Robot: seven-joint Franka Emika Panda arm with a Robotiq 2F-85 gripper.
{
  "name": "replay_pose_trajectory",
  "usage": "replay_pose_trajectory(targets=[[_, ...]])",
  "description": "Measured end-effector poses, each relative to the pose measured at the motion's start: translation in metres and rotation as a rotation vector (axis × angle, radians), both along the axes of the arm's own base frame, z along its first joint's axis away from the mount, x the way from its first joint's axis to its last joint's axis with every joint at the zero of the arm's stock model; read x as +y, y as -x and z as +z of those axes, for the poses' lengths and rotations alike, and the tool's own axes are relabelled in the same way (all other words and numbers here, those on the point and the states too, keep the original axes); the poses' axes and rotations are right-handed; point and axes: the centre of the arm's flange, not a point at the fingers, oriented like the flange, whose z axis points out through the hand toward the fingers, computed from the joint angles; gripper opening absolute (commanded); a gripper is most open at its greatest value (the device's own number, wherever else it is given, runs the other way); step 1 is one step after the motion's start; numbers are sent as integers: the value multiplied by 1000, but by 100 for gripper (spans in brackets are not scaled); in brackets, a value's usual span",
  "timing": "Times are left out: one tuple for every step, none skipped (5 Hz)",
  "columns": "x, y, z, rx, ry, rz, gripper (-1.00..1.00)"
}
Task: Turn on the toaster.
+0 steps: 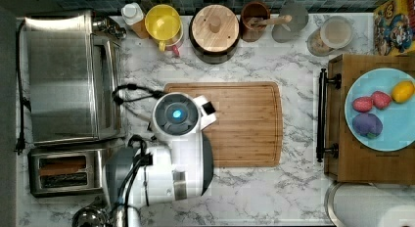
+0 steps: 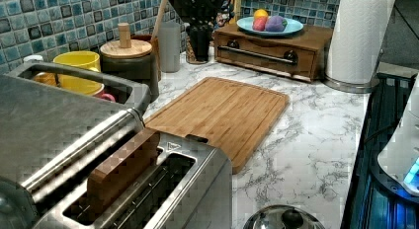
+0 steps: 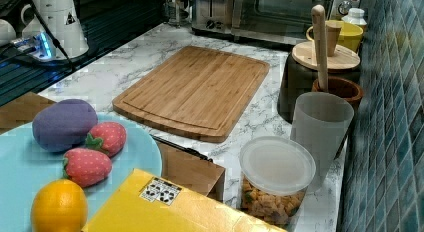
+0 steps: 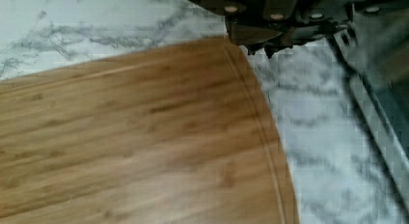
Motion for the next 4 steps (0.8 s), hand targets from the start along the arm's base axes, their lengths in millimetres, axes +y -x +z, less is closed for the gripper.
replay_pose_trajectory(targets=[[22,20,7,-20,-5,63,-100],[51,34,16,-53,-3,143,-100],[89,46,17,-87,1,227,-100],[120,63,16,-87,-1,306,-100]])
